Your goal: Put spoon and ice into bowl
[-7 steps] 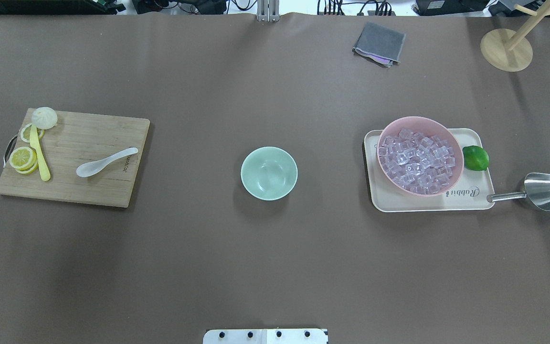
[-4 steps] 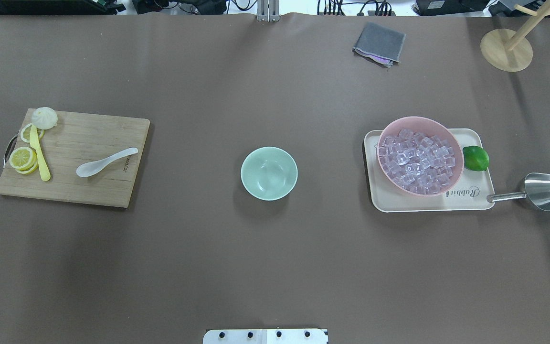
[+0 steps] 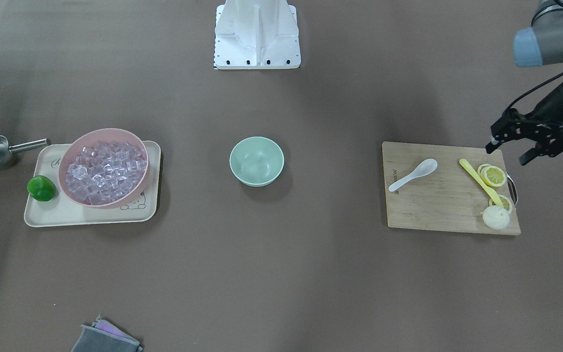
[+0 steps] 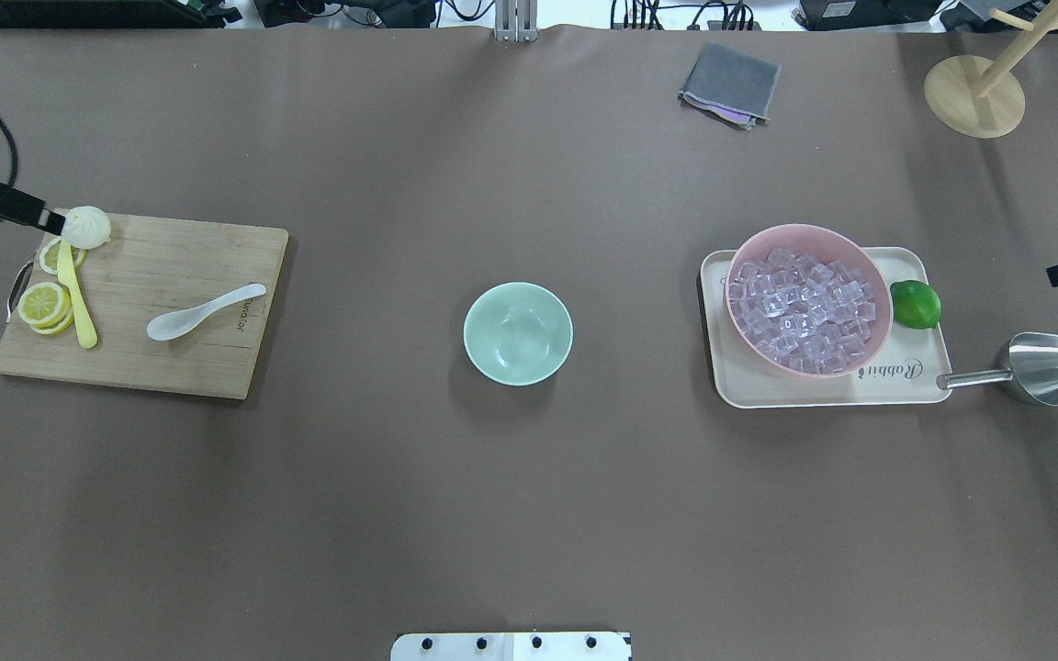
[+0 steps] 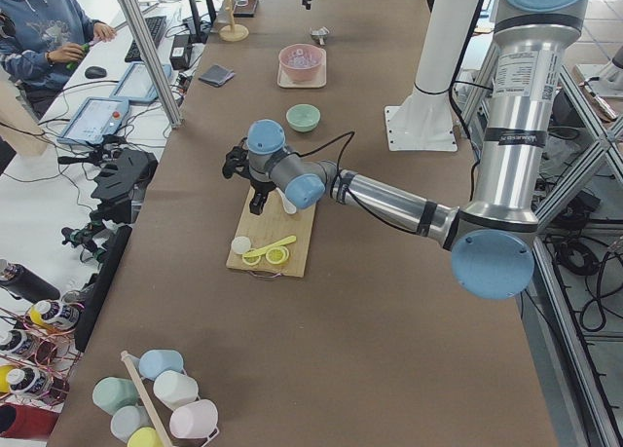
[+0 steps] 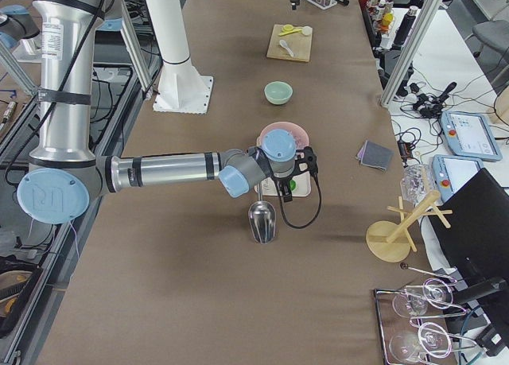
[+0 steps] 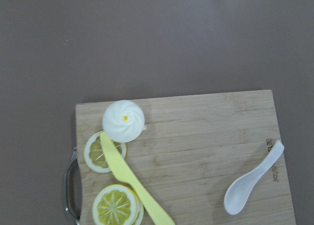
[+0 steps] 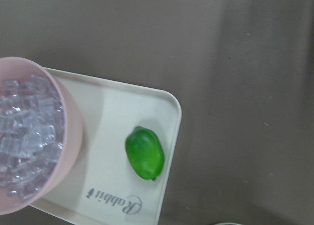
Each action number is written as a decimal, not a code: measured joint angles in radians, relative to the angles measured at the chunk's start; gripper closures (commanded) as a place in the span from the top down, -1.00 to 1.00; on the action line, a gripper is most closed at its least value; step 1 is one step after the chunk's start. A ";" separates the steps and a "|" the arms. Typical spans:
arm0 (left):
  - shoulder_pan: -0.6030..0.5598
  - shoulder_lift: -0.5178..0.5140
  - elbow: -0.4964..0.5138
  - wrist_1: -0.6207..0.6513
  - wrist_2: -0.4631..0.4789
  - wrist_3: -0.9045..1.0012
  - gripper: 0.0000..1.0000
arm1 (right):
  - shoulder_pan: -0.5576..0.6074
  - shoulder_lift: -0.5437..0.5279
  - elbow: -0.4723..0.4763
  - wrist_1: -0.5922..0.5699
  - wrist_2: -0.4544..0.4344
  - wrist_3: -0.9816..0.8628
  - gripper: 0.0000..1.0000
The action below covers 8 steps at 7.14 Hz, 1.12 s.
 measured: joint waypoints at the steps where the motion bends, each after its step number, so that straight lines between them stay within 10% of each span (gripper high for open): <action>1: 0.078 -0.036 0.005 -0.001 0.085 -0.003 0.54 | -0.058 0.037 0.003 0.044 -0.023 0.073 0.98; 8: 0.286 -0.099 0.093 -0.010 0.278 0.371 0.33 | -0.262 0.193 0.053 0.065 -0.139 0.253 0.98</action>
